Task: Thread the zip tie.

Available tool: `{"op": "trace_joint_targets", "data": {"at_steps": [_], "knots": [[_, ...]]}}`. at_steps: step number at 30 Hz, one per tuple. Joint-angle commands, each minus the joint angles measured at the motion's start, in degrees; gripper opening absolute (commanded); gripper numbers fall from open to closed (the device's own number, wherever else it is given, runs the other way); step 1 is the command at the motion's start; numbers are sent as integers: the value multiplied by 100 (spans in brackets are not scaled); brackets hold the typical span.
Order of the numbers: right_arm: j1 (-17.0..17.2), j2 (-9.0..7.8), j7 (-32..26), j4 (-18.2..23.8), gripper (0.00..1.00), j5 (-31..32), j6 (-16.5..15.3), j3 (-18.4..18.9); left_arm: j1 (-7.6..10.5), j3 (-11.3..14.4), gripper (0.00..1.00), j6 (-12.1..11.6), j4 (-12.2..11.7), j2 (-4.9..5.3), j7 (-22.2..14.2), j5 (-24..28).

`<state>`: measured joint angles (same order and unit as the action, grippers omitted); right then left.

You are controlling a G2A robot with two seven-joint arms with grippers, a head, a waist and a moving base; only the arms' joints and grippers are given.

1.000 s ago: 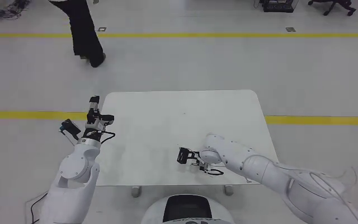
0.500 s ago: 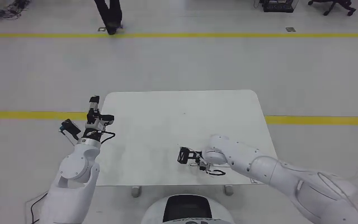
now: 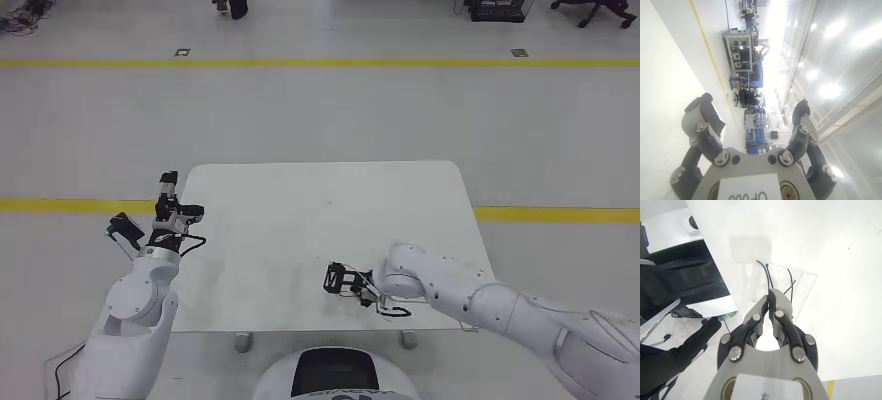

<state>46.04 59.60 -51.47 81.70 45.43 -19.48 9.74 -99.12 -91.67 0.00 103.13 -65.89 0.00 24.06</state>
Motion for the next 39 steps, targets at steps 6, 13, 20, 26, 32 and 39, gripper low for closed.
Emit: {"op": "trace_joint_targets", "data": {"at_steps": [6,13,20,26,32,39], "knots": [[21,-229,322,209,0,-89,0,0,0,0,100,0,0,0,0,0],[38,-394,581,307,0,-339,0,0,0,0,100,0,0,0,0,0],[30,-492,772,301,0,-703,0,0,0,0,100,0,0,0,0,0],[47,-564,962,313,0,-818,0,0,0,0,100,0,0,0,0,0],[92,-696,1308,371,0,-954,0,0,0,0,100,0,0,0,0,0],[115,-839,1653,411,0,-1247,0,0,0,0,100,0,0,0,0,0]]}}
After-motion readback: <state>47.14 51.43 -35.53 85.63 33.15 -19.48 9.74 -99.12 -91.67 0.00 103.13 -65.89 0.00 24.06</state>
